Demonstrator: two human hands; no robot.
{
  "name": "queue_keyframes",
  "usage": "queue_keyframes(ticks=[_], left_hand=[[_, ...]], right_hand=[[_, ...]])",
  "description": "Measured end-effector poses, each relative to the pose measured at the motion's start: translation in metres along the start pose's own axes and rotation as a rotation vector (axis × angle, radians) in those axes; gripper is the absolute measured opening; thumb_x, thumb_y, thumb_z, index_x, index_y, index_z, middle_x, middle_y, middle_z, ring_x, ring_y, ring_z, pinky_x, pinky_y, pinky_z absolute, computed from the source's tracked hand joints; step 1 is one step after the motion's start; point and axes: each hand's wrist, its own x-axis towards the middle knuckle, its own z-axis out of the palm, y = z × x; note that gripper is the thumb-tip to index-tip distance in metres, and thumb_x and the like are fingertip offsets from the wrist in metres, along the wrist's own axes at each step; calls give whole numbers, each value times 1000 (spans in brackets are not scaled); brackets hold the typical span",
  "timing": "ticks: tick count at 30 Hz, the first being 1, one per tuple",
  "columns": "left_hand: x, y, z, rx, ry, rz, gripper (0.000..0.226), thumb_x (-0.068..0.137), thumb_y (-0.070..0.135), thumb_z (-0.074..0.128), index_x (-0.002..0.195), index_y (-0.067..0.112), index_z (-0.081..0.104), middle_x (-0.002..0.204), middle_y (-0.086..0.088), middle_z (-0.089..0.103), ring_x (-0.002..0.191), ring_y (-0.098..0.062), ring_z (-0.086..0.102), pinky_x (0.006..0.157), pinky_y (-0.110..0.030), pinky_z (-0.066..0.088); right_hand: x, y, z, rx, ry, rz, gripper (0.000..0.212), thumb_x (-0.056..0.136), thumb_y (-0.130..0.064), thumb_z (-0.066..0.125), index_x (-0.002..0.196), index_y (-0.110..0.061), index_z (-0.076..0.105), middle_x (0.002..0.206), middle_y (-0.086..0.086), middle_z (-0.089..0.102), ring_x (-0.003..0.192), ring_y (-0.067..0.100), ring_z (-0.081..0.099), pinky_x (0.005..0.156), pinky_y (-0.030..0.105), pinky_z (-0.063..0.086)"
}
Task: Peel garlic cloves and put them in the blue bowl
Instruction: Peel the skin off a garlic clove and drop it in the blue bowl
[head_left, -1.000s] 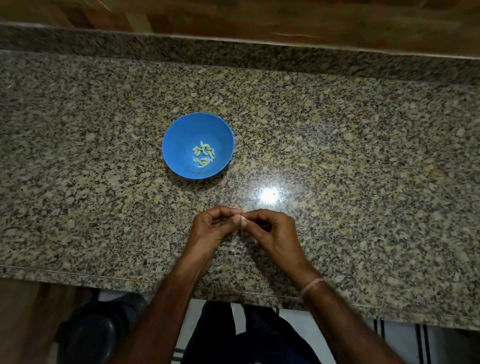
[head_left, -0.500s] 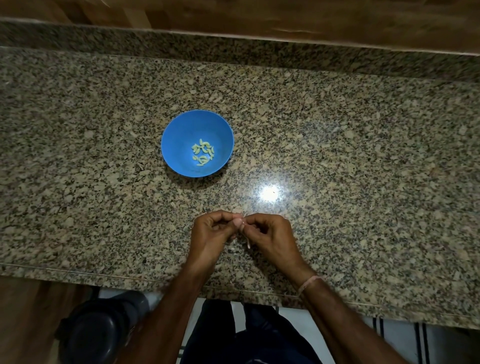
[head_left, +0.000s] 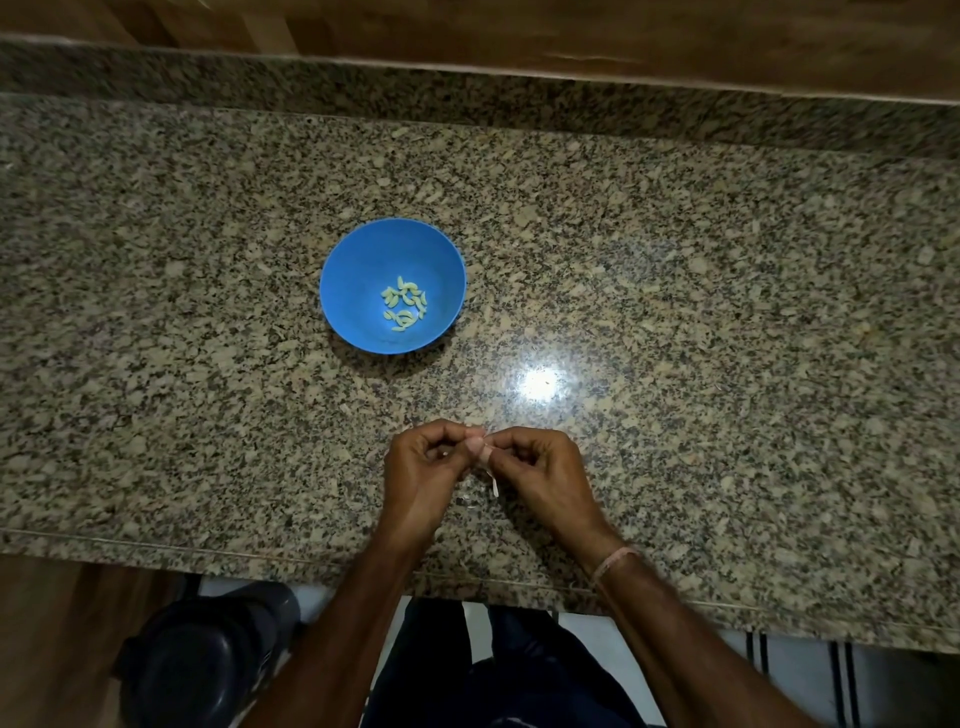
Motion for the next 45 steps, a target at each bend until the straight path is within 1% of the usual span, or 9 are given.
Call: queue_keyframes(ticks=[6,12,16,20,25,29,33,41,45], left_hand=[[0,-1,-2,8,-3,-1,6,90,2,75,89,7,79,95,-8,79,90,-27,77,77,-37,61],[0,2,-2,87,-12,32,8,91,1,73,90,8,78,90,-4,79,87,-21,76,77,-33,61],[5,4,-3,289,41,104,9,90,14,76,86,21,78,84,9,77,83,-8,73,77,-30,60],[17,12,-11,468,151,177,4,90,23,78,86,23,76,83,12,73,79,1,67,72,-25,56],[41,17,-16,634,167,299,28,88,24,81,113,14,73,100,-1,67,88,-17,65,75,-35,56],[24,14,-16,746,192,382,44,91,33,78,129,18,62,125,-1,57,104,-17,58,76,-32,48],[-8,-2,-22,743,308,397,39,91,22,77,123,21,57,121,1,50,107,-19,53,74,-31,43],[-35,-37,-29,689,146,344,14,93,26,73,100,34,64,102,19,55,92,-6,59,69,-37,57],[-32,-35,-31,695,99,310,15,91,28,74,98,37,63,100,18,54,93,-7,58,70,-38,57]], right_hand=[[3,3,3,-7,6,20,21,92,-35,79,95,-15,83,85,3,80,81,22,77,78,48,63],[5,10,5,50,7,80,19,95,-31,75,94,-13,81,87,9,80,85,37,75,81,59,61],[11,11,8,-304,81,-53,21,98,-34,70,82,-21,73,67,-2,69,60,17,63,59,42,55],[8,7,-1,-444,129,-104,16,100,-24,66,86,-19,72,69,-4,69,62,14,63,61,37,53],[-12,9,-10,-582,80,-146,17,99,-23,65,87,-15,74,77,-2,73,71,13,68,69,42,56],[-27,16,-2,-623,113,-168,18,97,-20,65,81,-13,70,73,2,69,68,15,64,65,43,53],[-33,22,-1,-670,128,-181,19,97,-18,65,78,-14,66,71,0,64,66,15,58,64,43,50],[-37,20,-1,-631,120,-178,10,94,-18,71,87,-20,76,81,-7,73,74,9,67,69,31,54],[-37,11,13,-889,96,-187,16,85,-9,65,72,-17,64,74,1,66,64,19,57,57,34,40]])
